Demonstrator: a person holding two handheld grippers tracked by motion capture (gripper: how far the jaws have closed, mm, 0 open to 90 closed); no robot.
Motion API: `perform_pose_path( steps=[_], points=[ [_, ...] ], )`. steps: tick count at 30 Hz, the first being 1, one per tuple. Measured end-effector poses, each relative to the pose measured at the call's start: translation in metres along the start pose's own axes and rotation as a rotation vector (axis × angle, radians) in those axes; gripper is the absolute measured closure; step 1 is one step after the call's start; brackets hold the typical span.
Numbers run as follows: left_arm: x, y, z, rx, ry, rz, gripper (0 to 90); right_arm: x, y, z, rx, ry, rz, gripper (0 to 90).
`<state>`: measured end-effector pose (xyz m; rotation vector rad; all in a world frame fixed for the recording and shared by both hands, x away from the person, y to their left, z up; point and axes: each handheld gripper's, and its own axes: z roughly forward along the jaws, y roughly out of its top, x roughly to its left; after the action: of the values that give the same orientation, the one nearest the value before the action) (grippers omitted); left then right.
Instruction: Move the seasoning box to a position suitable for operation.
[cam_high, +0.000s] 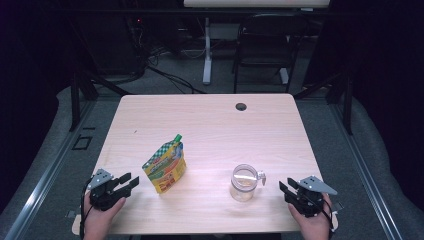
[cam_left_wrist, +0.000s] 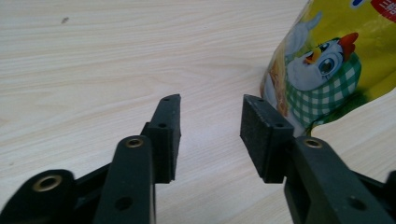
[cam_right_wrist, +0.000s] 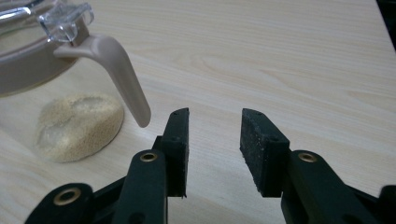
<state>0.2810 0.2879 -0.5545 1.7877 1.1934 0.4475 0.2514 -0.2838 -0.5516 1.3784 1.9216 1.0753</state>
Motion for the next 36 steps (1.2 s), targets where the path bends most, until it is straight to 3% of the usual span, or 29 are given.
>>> perform_pose_path(
  steps=[9, 12, 16, 19, 22, 26, 33, 36],
  points=[
    [-0.003, 0.0, -0.007, -0.02, -0.006, 0.01, 61.9, 0.01, 0.005, 0.003, -0.008, 0.052, -0.005, 61.5],
    [-0.004, -0.001, -0.008, -0.011, -0.034, 0.016, 64.9, 0.018, 0.007, 0.006, -0.002, 0.07, -0.041, 60.9],
    [-0.005, -0.003, -0.01, 0.009, -0.025, 0.025, 69.0, 0.026, 0.009, 0.004, -0.01, 0.084, -0.064, 60.1],
    [-0.003, -0.004, -0.013, 0.006, -0.025, 0.011, 67.1, 0.029, 0.009, 0.004, -0.01, 0.102, -0.063, 60.1],
    [-0.001, -0.006, -0.015, -0.004, 0.002, -0.006, 67.2, 0.035, 0.009, 0.006, 0.005, 0.115, -0.092, 60.1],
    [0.001, -0.007, -0.017, -0.028, 0.005, -0.024, 68.6, 0.035, 0.01, 0.011, 0.012, 0.11, -0.095, 59.5],
    [0.0, -0.008, -0.016, -0.02, 0.004, -0.022, 68.5, 0.034, 0.012, 0.023, 0.016, 0.117, -0.086, 60.0],
    [-0.001, -0.009, -0.013, 0.014, 0.001, -0.002, 63.0, 0.037, 0.013, 0.028, 0.03, 0.119, -0.083, 67.2]
  ],
)
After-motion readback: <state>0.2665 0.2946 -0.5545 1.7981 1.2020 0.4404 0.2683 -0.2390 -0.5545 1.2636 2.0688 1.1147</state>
